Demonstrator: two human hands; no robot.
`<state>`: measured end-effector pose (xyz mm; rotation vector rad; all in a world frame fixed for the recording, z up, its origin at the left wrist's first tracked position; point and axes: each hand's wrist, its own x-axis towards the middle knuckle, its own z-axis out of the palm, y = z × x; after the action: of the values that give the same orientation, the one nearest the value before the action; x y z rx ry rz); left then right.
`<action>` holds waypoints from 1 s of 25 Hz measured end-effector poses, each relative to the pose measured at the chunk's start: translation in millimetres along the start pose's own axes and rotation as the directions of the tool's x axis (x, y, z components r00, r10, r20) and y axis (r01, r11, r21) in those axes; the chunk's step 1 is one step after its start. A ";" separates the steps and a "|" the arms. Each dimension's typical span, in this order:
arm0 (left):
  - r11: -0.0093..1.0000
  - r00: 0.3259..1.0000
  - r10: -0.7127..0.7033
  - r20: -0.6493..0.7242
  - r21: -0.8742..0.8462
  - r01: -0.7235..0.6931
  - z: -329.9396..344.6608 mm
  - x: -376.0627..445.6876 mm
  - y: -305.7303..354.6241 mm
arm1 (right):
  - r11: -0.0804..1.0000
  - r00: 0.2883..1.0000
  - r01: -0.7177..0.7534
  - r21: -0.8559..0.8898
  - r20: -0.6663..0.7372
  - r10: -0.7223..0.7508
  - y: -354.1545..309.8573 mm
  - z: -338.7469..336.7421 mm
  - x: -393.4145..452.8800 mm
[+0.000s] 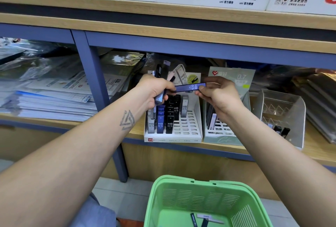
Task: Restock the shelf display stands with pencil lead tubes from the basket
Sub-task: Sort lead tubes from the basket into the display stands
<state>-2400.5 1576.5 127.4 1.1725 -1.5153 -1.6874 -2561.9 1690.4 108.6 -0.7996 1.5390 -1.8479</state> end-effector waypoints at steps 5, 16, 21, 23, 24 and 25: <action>0.992 0.994 -0.069 0.089 -0.097 0.077 -7.2 -1.7 9.0 | 0.996 1.000 0.018 -0.091 -0.024 -0.020 -6.3 -4.4 8.2; 0.994 0.985 -0.094 0.147 -0.051 0.102 -20.0 -2.0 14.4 | 0.630 0.924 0.381 -0.677 0.306 -0.231 10.9 16.5 9.5; 0.994 0.981 -0.106 0.164 0.007 0.107 -19.8 -2.8 11.4 | 0.407 0.897 0.417 -0.813 0.295 -0.330 10.2 9.0 14.6; 0.994 0.980 -0.106 0.166 0.016 0.104 -17.4 -2.4 10.9 | 0.352 0.906 0.394 -0.849 0.296 -0.301 6.0 7.5 20.9; 0.994 0.980 -0.106 0.168 0.022 0.103 -16.1 -2.0 10.9 | 0.327 0.915 0.379 -0.866 0.297 -0.275 4.3 8.1 23.6; 0.994 0.980 -0.106 0.170 0.027 0.103 -15.3 -1.5 11.1 | 0.299 0.921 0.366 -0.881 0.298 -0.250 3.1 9.7 25.9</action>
<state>-2387.8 1568.7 139.1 1.1597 -1.5981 -1.8906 -2570.8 1664.1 108.9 -1.7849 2.5090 -0.8875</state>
